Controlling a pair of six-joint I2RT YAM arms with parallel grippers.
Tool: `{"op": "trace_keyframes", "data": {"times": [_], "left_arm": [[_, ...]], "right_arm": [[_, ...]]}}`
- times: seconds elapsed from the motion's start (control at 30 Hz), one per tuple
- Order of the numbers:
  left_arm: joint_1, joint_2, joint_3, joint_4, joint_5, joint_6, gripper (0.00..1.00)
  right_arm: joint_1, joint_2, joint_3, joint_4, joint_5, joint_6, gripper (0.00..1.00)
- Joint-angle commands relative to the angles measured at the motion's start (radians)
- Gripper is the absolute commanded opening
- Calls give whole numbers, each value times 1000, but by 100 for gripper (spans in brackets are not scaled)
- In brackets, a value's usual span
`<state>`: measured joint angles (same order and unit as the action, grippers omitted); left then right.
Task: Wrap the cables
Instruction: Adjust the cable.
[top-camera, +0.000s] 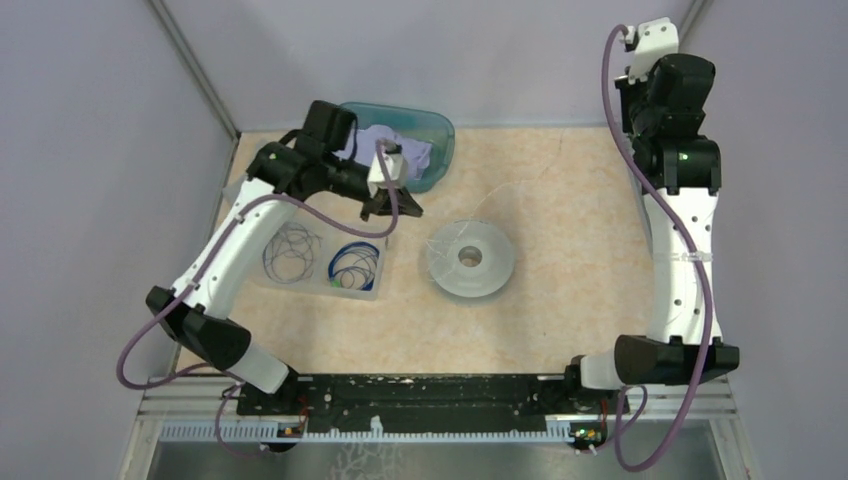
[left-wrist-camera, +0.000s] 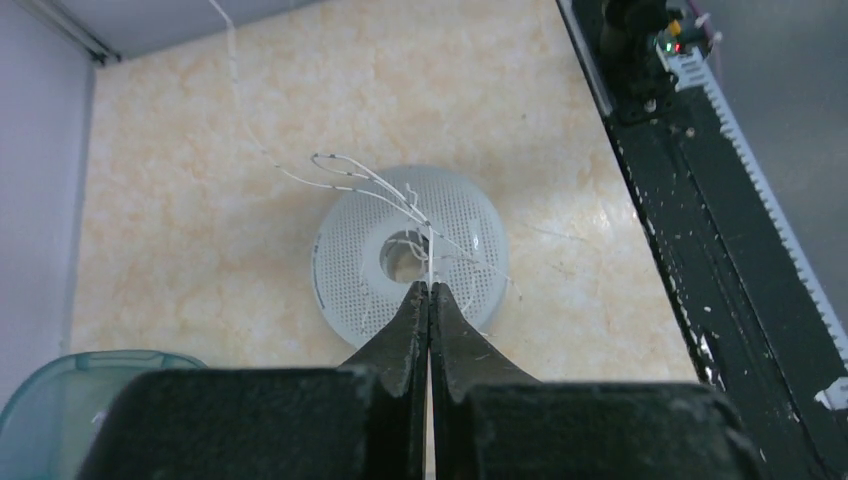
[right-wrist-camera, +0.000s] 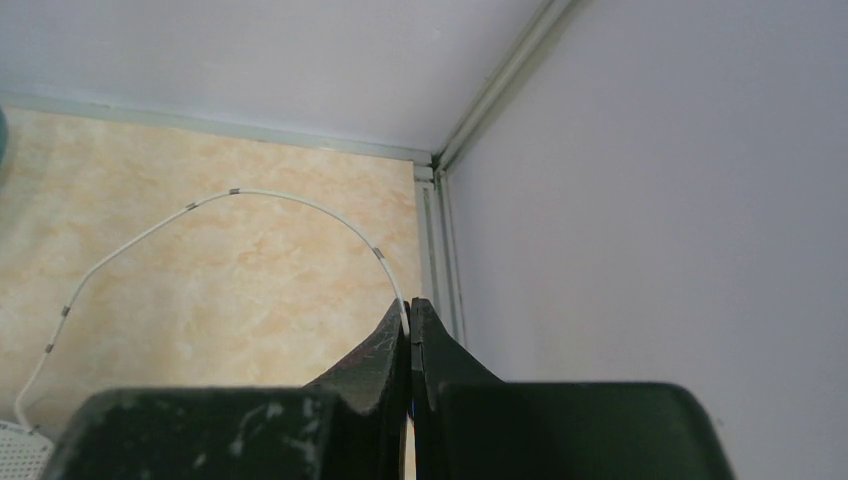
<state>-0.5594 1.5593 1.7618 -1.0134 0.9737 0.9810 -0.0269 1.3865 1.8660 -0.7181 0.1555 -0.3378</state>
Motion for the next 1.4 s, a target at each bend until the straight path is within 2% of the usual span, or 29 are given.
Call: {"op": "trace_keyframes", "data": {"times": [0.0,0.07,0.13,0.3,0.4,0.6,0.83,0.93,1.07,1.13,1.27,1.33,1.37], "left_arm": [[133,-44,78,52,284,-149,0],[222,-59,84,173,371,-296,0],[281,-68,95,308,395,-466,0],[364,-83,114,516,281,-751,0],[410,-87,117,594,191,-838,0],[522,-87,100,745,100,-1022,0],[559,-76,52,851,72,-1153,0],[552,-78,14,898,90,-1208,0],[489,-82,-29,913,81,-1238,0],[442,-75,-36,910,64,-1242,0],[320,-44,-37,898,5,-1257,0],[273,-22,-35,918,-9,-1296,0],[255,-12,-35,941,-8,-1324,0]], "right_arm": [[-48,-3,-21,98,61,-39,0],[-72,-3,-36,104,50,-41,0],[-93,-6,-62,113,44,-44,0],[-125,-26,-146,153,51,-61,0],[-171,-27,-175,162,32,-63,0],[-308,-28,-223,178,-43,-55,0],[-346,-29,-307,192,-58,-78,0],[-345,-32,-324,149,-178,-69,0],[-344,-35,-369,65,-494,-55,0],[-326,-27,-398,37,-600,-53,8],[-211,14,-400,-38,-621,-96,32],[-138,22,-389,-46,-659,-106,60],[-109,21,-386,-37,-694,-96,64]]}}
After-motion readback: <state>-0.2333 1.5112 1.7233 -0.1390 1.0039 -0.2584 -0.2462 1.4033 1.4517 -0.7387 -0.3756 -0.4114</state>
